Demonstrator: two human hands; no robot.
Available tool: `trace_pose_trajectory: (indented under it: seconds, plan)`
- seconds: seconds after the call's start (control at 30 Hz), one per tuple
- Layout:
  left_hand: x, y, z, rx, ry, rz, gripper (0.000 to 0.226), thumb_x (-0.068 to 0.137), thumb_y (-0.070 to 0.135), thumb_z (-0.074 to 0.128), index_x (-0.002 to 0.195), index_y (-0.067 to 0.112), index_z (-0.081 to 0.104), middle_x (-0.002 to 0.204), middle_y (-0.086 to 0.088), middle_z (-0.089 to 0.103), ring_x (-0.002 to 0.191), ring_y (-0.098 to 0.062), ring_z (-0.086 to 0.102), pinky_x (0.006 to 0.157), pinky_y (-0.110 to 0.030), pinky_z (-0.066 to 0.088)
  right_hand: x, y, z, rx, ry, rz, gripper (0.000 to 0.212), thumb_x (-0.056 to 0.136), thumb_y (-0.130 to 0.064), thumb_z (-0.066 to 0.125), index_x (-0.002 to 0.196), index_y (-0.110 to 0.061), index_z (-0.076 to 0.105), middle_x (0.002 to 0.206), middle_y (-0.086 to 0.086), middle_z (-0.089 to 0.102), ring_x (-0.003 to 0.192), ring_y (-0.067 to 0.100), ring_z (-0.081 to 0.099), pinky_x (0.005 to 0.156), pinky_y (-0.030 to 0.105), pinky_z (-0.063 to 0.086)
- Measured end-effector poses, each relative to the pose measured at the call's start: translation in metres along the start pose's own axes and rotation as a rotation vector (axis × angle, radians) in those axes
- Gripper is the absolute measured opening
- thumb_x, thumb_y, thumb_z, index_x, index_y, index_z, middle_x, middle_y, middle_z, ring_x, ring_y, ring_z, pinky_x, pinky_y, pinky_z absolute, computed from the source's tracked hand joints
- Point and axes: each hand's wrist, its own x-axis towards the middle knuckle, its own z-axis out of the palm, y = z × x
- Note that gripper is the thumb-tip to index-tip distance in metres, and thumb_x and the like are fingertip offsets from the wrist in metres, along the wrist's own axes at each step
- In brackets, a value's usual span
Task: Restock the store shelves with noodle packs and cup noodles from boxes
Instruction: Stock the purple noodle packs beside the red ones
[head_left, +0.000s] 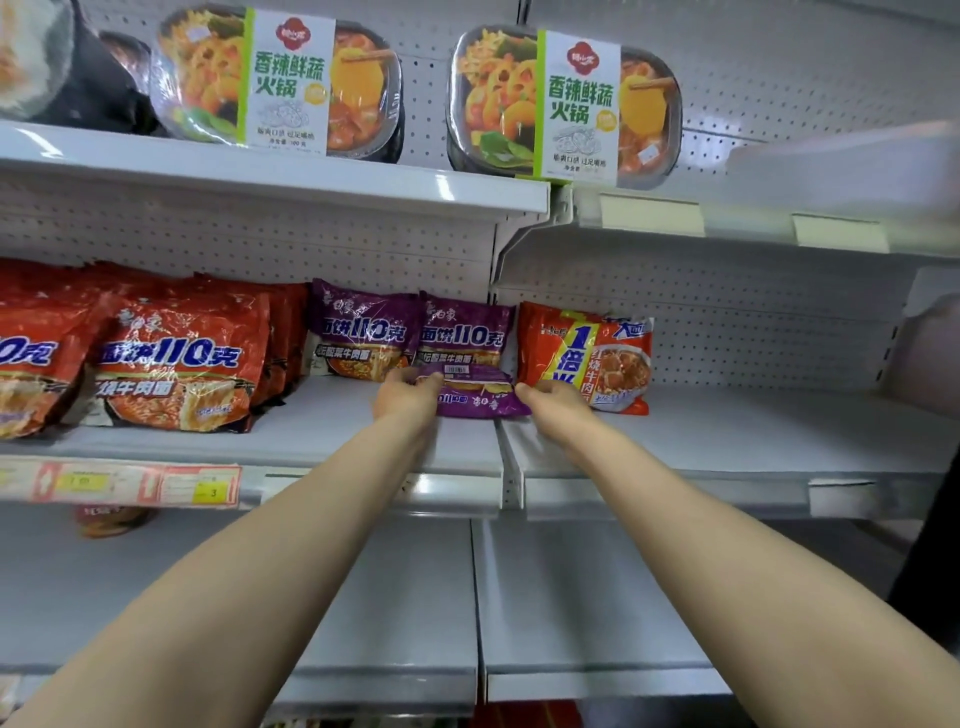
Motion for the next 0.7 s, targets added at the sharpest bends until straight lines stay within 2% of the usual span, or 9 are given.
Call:
trace_pose_trajectory:
  seconds: [0.07,0.13,0.23,0.33,0.4,0.47,0.53,0.6,0.7]
  plan:
    - [0.008,-0.001,-0.005,0.031,0.005,0.008,0.03,0.097,0.032,0.065,0.12,0.015,0.056,0.113,-0.001,0.067,0.095,-0.02,0.064,0.079,-0.03,0.046,0.007,-0.001,0.006,-0.008,-0.006,-0.008,0.047,0.103,-0.037,0.053,0.14,-0.008,0.051,0.134,0.009,0.059,0.106,0.02,0.053,0.089,0.03,0.041]
    - [0.017,-0.001,-0.008,0.078,0.009,0.015,0.022,0.095,0.036,0.066,0.11,0.027,0.052,0.108,0.002,0.064,0.096,-0.019,0.06,0.083,-0.029,0.044,0.016,-0.002,0.009,-0.018,0.0,-0.001,0.046,0.103,-0.036,0.054,0.139,-0.007,0.051,0.135,0.01,0.058,0.115,0.025,0.055,0.09,0.03,0.039]
    - [0.035,-0.007,-0.007,0.26,0.028,0.021,0.036,0.084,0.055,0.067,0.116,0.041,0.057,0.116,0.001,0.065,0.111,-0.026,0.058,0.101,-0.043,0.047,0.028,-0.004,0.016,-0.013,-0.003,0.019,0.047,0.102,-0.035,0.056,0.139,-0.007,0.051,0.136,0.012,0.059,0.124,0.03,0.055,0.093,0.033,0.042]
    - [0.049,-0.011,-0.004,0.271,-0.004,-0.003,0.05,0.082,0.053,0.069,0.128,0.034,0.058,0.123,-0.005,0.066,0.117,-0.032,0.058,0.106,-0.049,0.046,0.039,-0.003,0.024,0.003,-0.011,0.016,0.041,0.101,-0.034,0.058,0.134,-0.009,0.055,0.129,0.008,0.063,0.116,0.027,0.06,0.098,0.036,0.049]
    - [0.051,-0.007,-0.003,0.202,-0.045,0.024,0.05,0.088,0.04,0.072,0.133,0.023,0.058,0.129,-0.006,0.065,0.114,-0.029,0.061,0.106,-0.041,0.047,0.045,-0.004,0.03,0.034,-0.003,0.008,0.041,0.101,-0.033,0.059,0.136,-0.012,0.054,0.124,0.006,0.063,0.11,0.025,0.061,0.096,0.038,0.052]
    - [0.051,-0.004,0.0,0.122,-0.075,0.03,0.048,0.093,0.029,0.071,0.138,0.017,0.055,0.13,-0.004,0.063,0.103,-0.021,0.061,0.097,-0.028,0.047,0.051,-0.006,0.033,0.109,-0.002,0.008,0.049,0.098,-0.033,0.063,0.142,-0.013,0.05,0.129,0.006,0.062,0.111,0.025,0.062,0.098,0.041,0.054]
    - [0.054,-0.003,0.0,0.053,-0.066,0.017,0.048,0.092,0.023,0.073,0.136,0.014,0.057,0.127,-0.007,0.064,0.099,-0.021,0.063,0.092,-0.028,0.05,0.057,-0.007,0.037,0.193,-0.001,0.004,0.056,0.094,-0.03,0.069,0.143,-0.013,0.048,0.133,0.008,0.061,0.112,0.026,0.064,0.095,0.047,0.057]
    - [0.058,-0.002,-0.003,-0.015,-0.089,-0.01,0.043,0.086,0.014,0.079,0.126,0.016,0.064,0.122,-0.01,0.067,0.1,-0.025,0.068,0.093,-0.034,0.057,0.06,-0.008,0.039,0.249,-0.004,-0.031,0.059,0.091,-0.024,0.074,0.143,-0.013,0.049,0.136,0.007,0.06,0.114,0.025,0.064,0.095,0.045,0.058]
    - [0.069,-0.003,-0.011,-0.098,-0.096,0.012,0.034,0.081,-0.002,0.079,0.106,0.017,0.065,0.109,-0.01,0.068,0.088,-0.024,0.07,0.073,-0.03,0.062,0.063,-0.008,0.038,0.24,0.037,-0.13,0.063,0.084,-0.016,0.081,0.14,-0.013,0.053,0.135,0.003,0.059,0.12,0.021,0.06,0.102,0.038,0.053]
